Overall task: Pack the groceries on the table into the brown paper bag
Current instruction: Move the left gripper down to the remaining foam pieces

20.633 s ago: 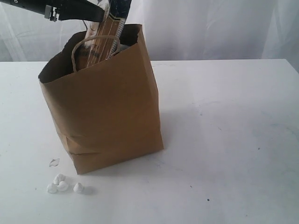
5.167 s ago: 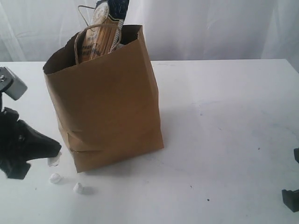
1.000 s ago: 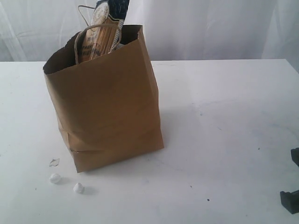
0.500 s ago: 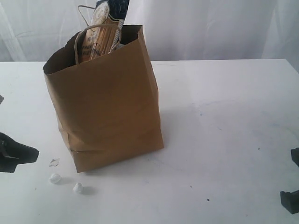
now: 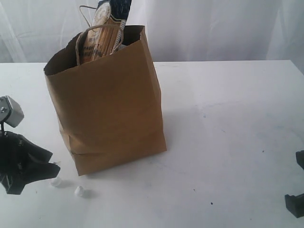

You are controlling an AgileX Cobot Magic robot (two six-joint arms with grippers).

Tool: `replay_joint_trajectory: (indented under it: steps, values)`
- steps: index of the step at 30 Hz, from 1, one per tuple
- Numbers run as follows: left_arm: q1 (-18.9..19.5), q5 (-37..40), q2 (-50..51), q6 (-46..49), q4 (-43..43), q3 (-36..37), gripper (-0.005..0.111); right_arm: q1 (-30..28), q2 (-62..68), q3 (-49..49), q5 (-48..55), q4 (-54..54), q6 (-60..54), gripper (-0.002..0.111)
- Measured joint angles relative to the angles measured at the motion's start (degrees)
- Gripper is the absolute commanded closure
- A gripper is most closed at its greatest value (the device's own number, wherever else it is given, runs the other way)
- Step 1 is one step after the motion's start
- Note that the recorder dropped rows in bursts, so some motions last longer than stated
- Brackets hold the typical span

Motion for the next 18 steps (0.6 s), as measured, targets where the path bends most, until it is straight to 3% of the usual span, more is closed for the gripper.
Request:
replay_joint_trajectory:
  steps: [3, 18]
  values:
    - [0.0, 1.4, 3.3, 10.8, -1.1, 0.0, 0.052, 0.0, 0.0, 0.0, 0.0, 0.0, 0.0, 0.108]
    - [0.0, -8.2, 10.5, 10.8, 0.6, 0.0, 0.064, 0.0, 0.0, 0.0, 0.0, 0.0, 0.0, 0.108]
